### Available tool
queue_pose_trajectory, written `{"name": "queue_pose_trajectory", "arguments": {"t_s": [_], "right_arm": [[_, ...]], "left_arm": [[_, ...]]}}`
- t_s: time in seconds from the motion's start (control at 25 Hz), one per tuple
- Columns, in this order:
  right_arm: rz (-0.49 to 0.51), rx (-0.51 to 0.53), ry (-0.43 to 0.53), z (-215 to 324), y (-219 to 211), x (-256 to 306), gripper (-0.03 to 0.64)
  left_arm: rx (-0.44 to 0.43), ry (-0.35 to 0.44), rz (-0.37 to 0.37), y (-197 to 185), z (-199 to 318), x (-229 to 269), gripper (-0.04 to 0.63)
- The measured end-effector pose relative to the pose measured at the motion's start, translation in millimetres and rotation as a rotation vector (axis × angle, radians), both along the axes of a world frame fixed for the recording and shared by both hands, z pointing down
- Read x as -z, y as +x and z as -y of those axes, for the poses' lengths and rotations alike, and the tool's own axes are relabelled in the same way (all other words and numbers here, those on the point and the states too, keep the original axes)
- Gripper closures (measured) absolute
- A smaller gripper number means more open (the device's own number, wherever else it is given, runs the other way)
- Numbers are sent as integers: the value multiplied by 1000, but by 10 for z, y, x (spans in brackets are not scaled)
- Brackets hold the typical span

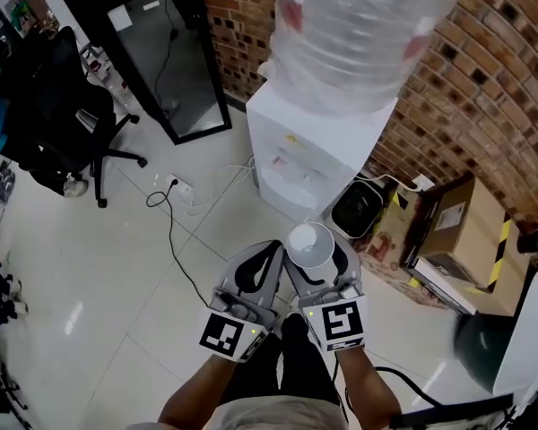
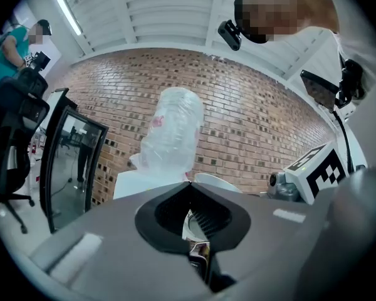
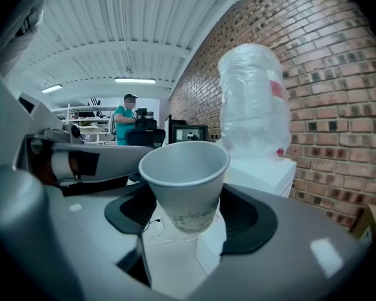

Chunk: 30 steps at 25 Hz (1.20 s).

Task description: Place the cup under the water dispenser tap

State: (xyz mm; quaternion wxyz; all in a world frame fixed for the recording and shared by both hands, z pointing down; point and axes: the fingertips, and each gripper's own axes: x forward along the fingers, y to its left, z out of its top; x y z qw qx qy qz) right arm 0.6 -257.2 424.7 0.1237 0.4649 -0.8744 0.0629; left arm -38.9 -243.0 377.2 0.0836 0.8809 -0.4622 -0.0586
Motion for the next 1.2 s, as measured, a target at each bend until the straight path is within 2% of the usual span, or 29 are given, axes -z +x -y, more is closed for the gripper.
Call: {"name": "queue_pose_trajectory", "arguments": {"t_s": [0.56, 0.72, 0.96, 1.2], "right_arm": [[-22, -77, -33, 804, 145, -1602, 295], [-32, -81, -35, 956, 112, -2039, 295], [0, -132, -97, 1225, 199, -2716, 295], [-34, -161, -109, 1425, 257, -3123, 295]], "left_arm": [[-11, -30, -4, -40, 405, -1176, 611], [-18, -47, -16, 3, 435, -1502, 611], [-28, -87, -2, -54, 339, -1919, 611], [-29, -106, -1, -74, 308, -2154, 611]]}}
